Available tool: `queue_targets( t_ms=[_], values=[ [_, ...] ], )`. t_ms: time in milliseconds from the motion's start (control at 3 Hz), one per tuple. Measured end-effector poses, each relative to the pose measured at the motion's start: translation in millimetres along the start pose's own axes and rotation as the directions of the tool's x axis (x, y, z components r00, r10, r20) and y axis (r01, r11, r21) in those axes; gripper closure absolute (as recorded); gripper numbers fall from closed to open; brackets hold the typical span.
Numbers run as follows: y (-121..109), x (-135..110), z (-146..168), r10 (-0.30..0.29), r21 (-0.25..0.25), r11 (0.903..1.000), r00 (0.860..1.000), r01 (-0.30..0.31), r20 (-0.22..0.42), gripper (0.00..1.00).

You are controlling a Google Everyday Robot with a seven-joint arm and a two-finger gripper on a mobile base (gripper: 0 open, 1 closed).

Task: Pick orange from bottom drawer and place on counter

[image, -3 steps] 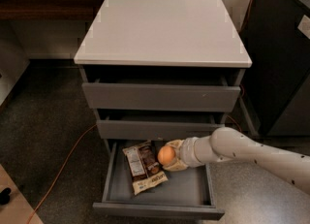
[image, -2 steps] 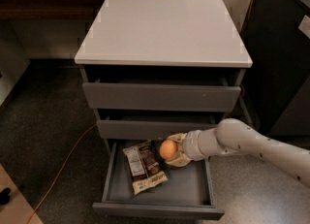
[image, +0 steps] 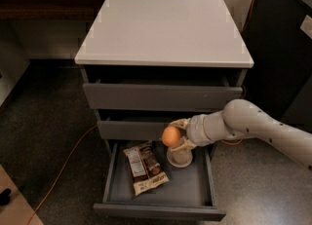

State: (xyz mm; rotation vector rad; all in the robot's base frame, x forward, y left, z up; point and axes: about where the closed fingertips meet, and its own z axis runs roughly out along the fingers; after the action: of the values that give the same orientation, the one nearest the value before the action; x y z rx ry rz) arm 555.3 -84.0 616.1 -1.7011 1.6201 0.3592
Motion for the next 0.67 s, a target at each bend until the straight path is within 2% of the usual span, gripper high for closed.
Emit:
queue_targets(
  t_ms=[333, 667],
  values=[
    [-14.6, -15.6, -23.1, -0.040, 0.014, 0.9991, 0.999, 0.040, 0.001, 1.00],
    [-14.6, -15.7, -23.1, -0.040, 0.014, 0.9991, 0.999, 0.040, 0.001, 1.00]
  ],
)
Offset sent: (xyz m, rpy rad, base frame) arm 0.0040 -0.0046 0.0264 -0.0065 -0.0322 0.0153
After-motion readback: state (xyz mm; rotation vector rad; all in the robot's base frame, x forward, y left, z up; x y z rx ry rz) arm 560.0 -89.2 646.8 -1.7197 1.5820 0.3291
